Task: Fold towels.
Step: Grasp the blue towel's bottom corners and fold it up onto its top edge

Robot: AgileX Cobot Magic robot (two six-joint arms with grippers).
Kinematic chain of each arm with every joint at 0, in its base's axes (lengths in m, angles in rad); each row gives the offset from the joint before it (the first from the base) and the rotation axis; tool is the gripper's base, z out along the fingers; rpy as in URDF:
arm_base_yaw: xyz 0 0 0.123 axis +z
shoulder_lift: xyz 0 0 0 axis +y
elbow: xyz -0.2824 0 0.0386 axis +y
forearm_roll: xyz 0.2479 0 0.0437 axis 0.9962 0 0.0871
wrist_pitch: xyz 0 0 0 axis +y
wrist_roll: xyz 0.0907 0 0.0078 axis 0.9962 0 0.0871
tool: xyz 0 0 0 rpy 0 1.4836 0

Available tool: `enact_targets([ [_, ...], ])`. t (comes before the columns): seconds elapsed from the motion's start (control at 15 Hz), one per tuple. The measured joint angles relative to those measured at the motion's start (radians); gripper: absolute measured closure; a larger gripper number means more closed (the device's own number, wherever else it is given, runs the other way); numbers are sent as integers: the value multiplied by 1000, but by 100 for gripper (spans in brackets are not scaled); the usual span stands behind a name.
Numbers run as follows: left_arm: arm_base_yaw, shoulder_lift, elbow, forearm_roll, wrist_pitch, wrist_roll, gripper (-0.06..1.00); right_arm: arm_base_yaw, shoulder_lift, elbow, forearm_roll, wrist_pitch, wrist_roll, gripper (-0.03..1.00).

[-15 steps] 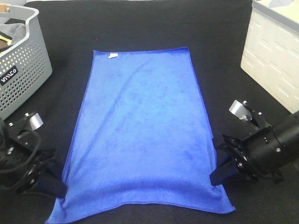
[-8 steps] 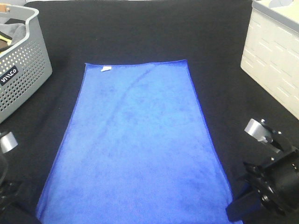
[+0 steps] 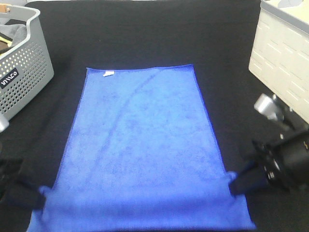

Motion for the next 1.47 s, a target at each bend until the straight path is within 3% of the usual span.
enact_targets([
  [0.2,0,106,-137,1,-57,-7,94,2,78,-231,-67,-1,77,97],
  [0.4,0,303,-405,26,-69,-7,94,2,238,-530,-218,17,211,97],
  [0.6,0,458,-662,38,-78,-30,94,2,392,-776,-289,51,280,97],
  [0.93,45,703,-1096,243,-46,-253,94,2,701,-1215,-307,87,313,97],
  [1.13,58,825,-1264,263,-42,-269,94,2,853,-1408,-337,89,322,97],
  [1.47,58,999,-1420,267,-52,-272,91,2,1014,-1600,-405,69,342,97],
])
